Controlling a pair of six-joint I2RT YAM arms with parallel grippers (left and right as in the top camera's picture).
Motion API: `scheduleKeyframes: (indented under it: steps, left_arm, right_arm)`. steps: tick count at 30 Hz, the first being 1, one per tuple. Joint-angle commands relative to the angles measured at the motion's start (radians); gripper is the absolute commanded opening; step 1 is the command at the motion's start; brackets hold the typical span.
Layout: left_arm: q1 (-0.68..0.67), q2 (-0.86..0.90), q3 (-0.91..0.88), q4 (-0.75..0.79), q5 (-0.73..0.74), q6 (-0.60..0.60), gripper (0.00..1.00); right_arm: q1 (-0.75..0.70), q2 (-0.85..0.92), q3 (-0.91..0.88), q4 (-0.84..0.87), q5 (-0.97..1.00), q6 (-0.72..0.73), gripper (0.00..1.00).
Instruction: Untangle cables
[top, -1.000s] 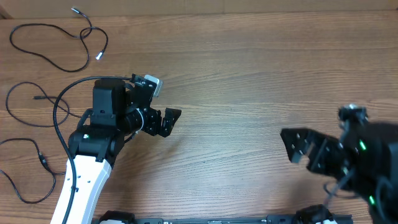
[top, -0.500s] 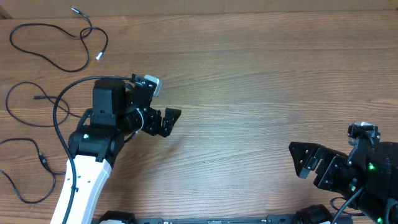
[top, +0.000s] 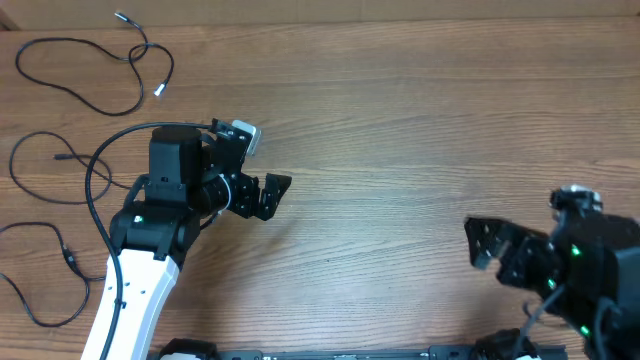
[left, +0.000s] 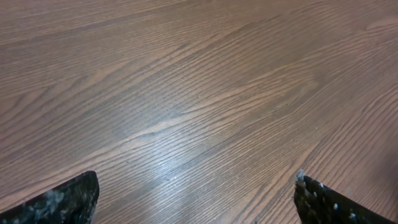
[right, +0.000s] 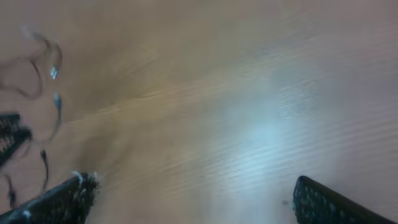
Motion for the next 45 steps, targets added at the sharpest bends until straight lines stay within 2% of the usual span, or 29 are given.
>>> scheduleKeyframes:
  steps: [1, 6, 14, 20, 30, 38, 45]
  left_arm:
    - [-0.002, -0.003, 0.019, 0.001, 0.009, 0.000, 1.00]
    - [-0.002, -0.003, 0.019, 0.001, 0.009, 0.000, 1.00]
    - [-0.002, -0.003, 0.019, 0.001, 0.009, 0.000, 1.00]
    - [-0.002, -0.003, 0.019, 0.001, 0.009, 0.000, 0.99]
    - [-0.002, -0.003, 0.019, 0.001, 0.009, 0.000, 0.99]
    - [-0.002, -0.003, 0.019, 0.001, 0.009, 0.000, 1.00]
    - [-0.002, -0.003, 0.019, 0.001, 0.009, 0.000, 0.99]
  right_arm:
    - [0.005, -0.049, -0.123, 0.146, 0.030, -0.099, 1.00]
    - [0.000, -0.163, -0.321, 0.398, 0.026, -0.234, 1.00]
    - [-0.113, -0.364, -0.605, 0.657, 0.021, -0.259, 1.00]
    - [-0.206, -0.494, -0.795, 0.874, -0.140, -0.398, 1.00]
    - [-0.232, -0.669, -1.083, 1.224, -0.146, -0.399, 1.00]
    - [-0.232, -0.752, -1.197, 1.328, -0.097, -0.370, 1.00]
    - [-0.233, -0.751, -1.270, 1.454, -0.052, -0.331, 1.00]
